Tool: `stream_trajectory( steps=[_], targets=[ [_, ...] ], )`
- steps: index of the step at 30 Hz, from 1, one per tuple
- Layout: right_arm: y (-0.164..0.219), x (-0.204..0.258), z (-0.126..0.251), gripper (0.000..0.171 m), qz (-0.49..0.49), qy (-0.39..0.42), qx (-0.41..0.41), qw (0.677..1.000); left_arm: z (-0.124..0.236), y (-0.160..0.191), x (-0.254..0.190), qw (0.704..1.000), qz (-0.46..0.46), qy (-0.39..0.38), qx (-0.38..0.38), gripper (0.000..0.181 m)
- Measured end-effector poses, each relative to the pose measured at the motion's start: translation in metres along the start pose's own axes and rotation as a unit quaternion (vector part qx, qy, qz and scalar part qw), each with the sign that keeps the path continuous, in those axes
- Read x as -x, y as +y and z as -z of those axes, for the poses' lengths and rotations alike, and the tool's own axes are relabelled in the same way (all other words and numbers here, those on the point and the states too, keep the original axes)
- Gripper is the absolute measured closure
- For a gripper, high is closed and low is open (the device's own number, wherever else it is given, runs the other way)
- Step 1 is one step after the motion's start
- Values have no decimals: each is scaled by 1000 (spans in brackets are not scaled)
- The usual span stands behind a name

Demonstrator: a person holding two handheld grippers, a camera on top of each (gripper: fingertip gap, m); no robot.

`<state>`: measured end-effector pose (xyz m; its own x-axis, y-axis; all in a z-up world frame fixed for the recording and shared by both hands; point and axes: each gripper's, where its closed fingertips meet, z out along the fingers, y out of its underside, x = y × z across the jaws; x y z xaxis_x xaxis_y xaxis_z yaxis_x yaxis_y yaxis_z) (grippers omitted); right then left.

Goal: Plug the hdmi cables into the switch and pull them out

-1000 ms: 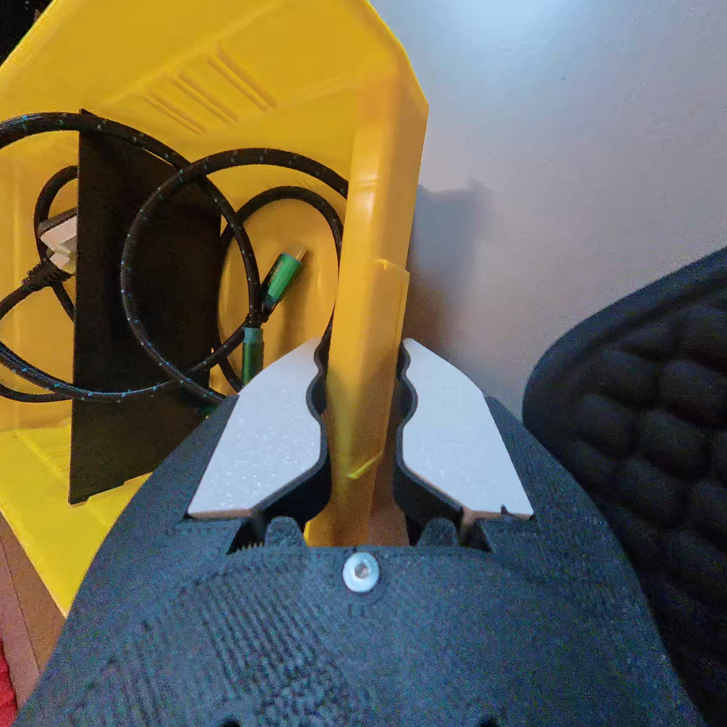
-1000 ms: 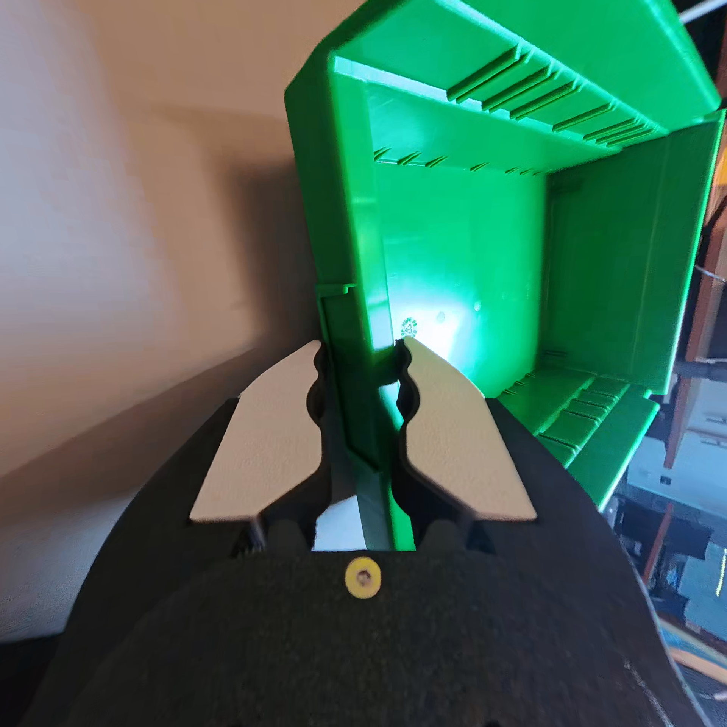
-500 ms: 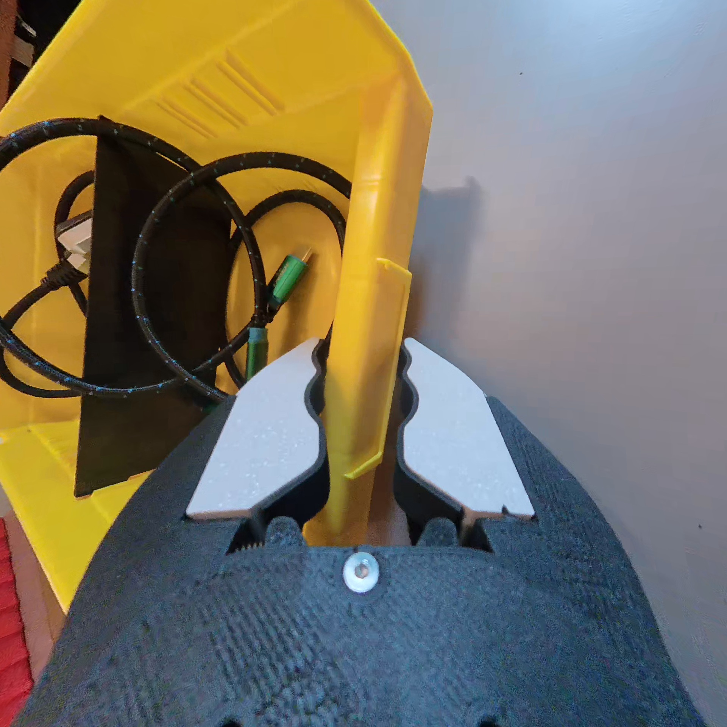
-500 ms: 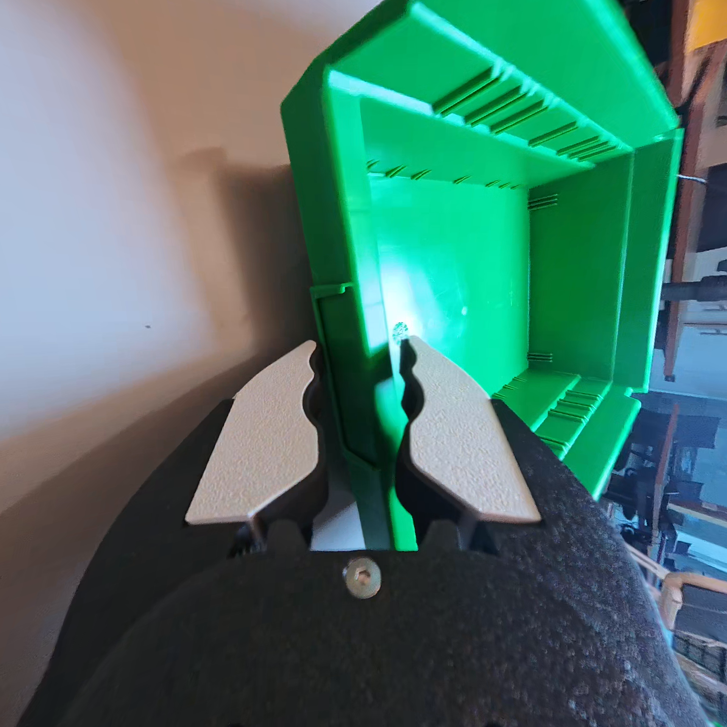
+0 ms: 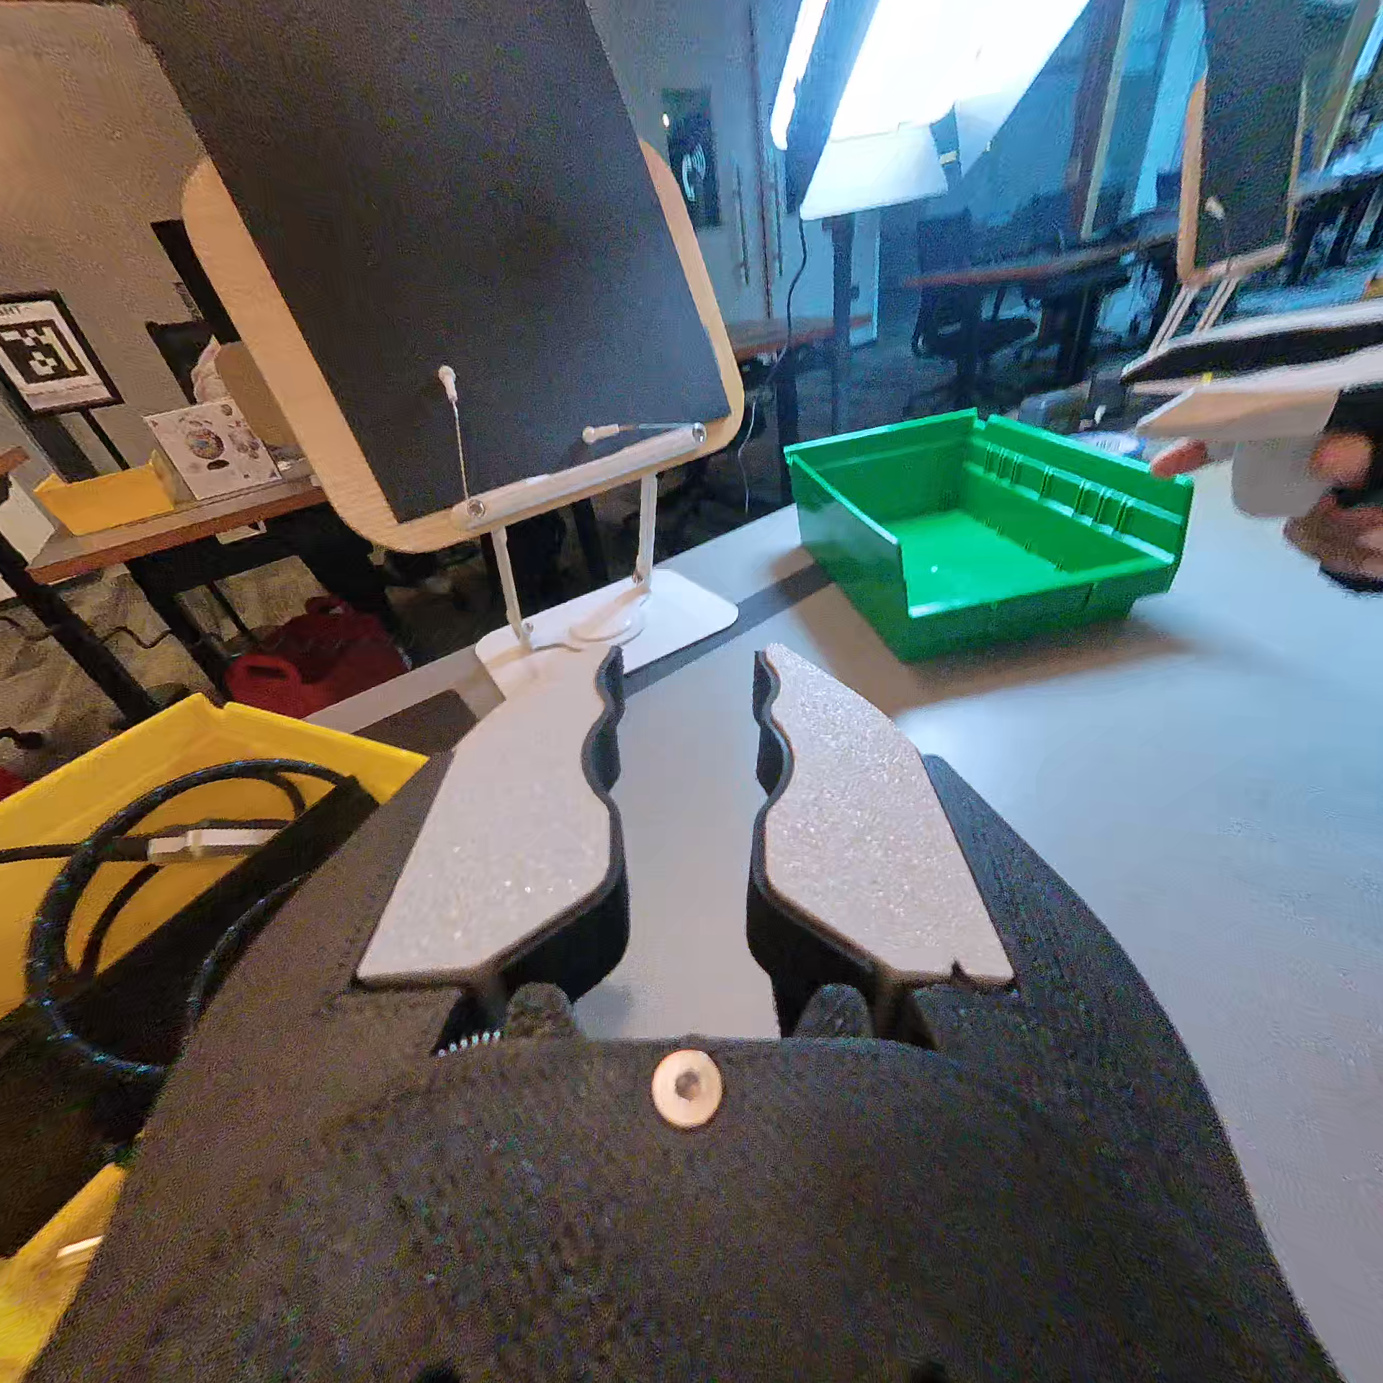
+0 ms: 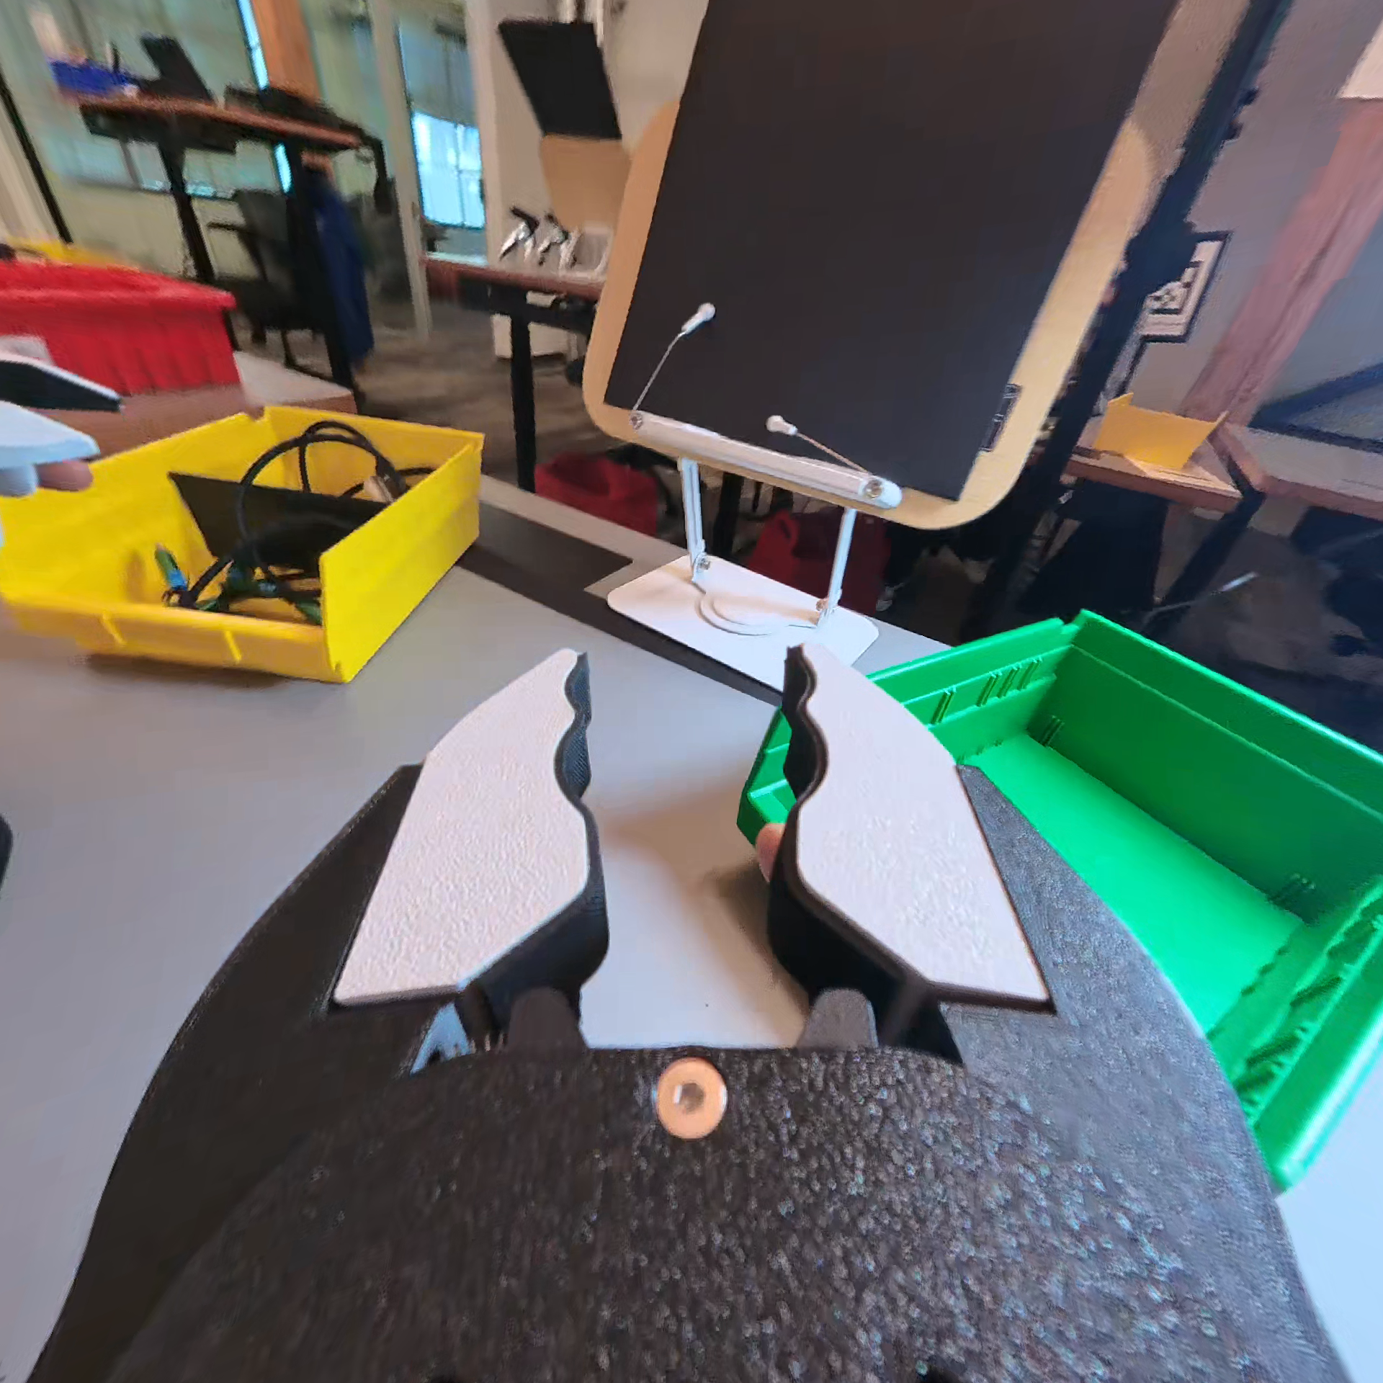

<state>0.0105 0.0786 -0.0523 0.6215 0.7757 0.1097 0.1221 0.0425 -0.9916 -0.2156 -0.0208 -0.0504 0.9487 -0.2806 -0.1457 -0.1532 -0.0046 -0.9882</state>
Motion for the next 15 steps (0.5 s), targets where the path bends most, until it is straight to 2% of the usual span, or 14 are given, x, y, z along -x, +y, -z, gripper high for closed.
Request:
stream_trajectory(
  steps=[2, 4, 5, 6, 7, 8, 10, 11, 13, 15],
  targets=[
    [12, -8, 3, 123, -15, 26, -11, 999, -6, -7, -7, 999, 29, -17, -32, 156],
    [41, -14, 2, 127, -41, 40, -4, 998, -14, 6, -10, 997, 37, -43, -46, 169],
    [59, -14, -1, 135, -51, 39, 3, 998, -19, 22, -11, 997, 35, -51, -48, 180],
    [76, -14, -4, 151, -49, 34, 11, 998, -25, 44, -12, 997, 29, -52, -40, 181],
    [88, -16, -7, 166, -35, 36, 22, 998, -32, 68, -14, 999, 30, -39, -4, 181],
    [93, -20, -9, 171, -21, 44, 29, 998, -34, 83, -15, 998, 32, -28, 41, 181],
    [86, -24, -12, 171, -11, 55, 18, 998, -30, 77, -12, 999, 4, -31, 13, 181],
    [83, -24, -12, 168, -18, 53, 9, 998, -29, 81, -13, 999, 8, -29, 24, 181],
    [83, -23, -11, 152, -34, 49, 7, 998, -30, 82, -16, 999, 34, -13, 23, 181],
    [82, -25, -7, 146, -42, 49, 1, 998, -30, 78, -15, 999, 43, -7, 15, 173]
  ],
)
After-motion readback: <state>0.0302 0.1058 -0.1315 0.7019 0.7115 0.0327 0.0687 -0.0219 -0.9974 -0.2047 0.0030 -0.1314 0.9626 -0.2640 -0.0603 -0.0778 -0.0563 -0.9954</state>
